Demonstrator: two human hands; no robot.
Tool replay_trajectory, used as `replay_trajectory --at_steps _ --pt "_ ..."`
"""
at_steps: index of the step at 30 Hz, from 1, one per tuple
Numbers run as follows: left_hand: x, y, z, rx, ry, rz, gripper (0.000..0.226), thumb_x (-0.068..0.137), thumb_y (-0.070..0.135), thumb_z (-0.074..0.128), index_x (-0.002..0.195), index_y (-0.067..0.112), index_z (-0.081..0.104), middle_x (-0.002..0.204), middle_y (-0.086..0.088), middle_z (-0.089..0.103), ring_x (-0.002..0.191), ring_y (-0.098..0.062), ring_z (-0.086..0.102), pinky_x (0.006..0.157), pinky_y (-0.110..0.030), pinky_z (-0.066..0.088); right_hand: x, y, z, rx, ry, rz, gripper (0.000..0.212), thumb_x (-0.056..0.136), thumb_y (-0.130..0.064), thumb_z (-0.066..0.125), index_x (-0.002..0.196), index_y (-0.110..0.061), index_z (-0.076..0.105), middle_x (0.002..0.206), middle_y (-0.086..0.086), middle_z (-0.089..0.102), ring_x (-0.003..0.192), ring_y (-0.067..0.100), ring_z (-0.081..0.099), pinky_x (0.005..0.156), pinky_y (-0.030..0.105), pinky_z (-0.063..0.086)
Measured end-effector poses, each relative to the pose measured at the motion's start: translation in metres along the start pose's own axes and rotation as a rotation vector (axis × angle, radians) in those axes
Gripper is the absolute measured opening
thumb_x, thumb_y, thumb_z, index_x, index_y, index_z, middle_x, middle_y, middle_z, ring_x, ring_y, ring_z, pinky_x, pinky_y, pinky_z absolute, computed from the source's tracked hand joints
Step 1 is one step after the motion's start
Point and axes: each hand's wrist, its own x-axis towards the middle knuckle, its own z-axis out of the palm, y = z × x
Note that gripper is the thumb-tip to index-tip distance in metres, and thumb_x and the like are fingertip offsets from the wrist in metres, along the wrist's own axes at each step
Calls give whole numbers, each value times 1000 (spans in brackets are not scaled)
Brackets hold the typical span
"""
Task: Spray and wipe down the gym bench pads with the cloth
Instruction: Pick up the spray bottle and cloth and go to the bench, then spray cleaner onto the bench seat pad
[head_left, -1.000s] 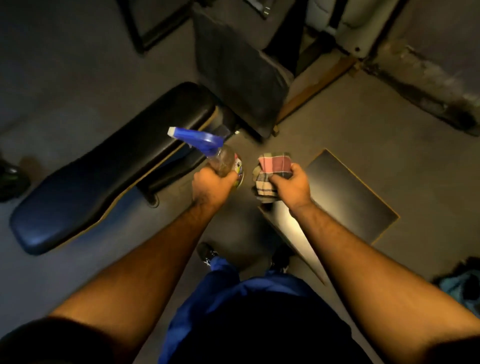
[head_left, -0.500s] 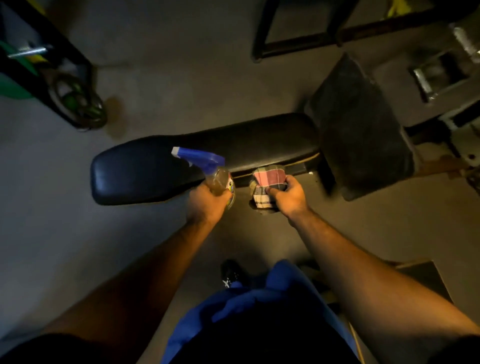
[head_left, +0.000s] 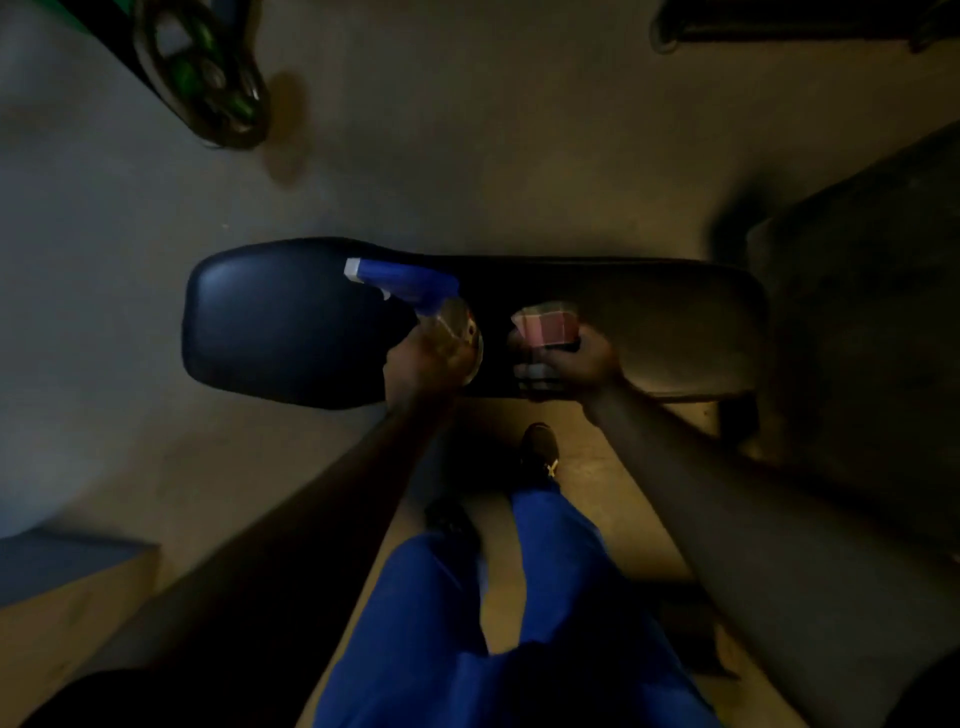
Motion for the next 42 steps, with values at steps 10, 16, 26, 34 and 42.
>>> replay_trajectory --at_steps 10,16,26,34,42 --pt "113 -14 60 -50 96 -57 28 86 55 62 97 29 59 87 13 63 79 1 60 72 -24 48 136 5 10 60 -5 31 37 96 2 58 131 -11 50 114 15 66 87 28 73 64 37 63" --pt "133 -24 74 -14 122 -13 22 89 45 61 100 26 58 88 13 59 79 4 57 70 -17 43 169 35 -8 -1 0 30 42 97 -10 62 136 -15 48 119 7 65 94 23 73 70 33 61" --pt "134 -18 77 -23 125 16 26 88 43 64 106 26 56 99 10 61 82 -1 57 72 -22 45 157 45 4 -465 369 -144 57 90 -29 71 140 -14 46 120 2 52 105 19 55 68 17 38" --pt "115 -20 47 21 -4 12 35 83 53 64 105 27 55 99 8 61 79 -3 56 60 -22 37 110 16 28 -293 162 -287 59 84 -19 78 137 -24 52 131 -2 57 118 15 57 93 40 57" --pt "117 -41 -1 142 19 32 46 90 30 62 131 13 52 128 -10 58 113 -25 58 83 -31 44 102 -53 74 -306 -210 -453 85 80 -14 85 152 -20 41 142 -8 50 131 7 48 108 19 42"
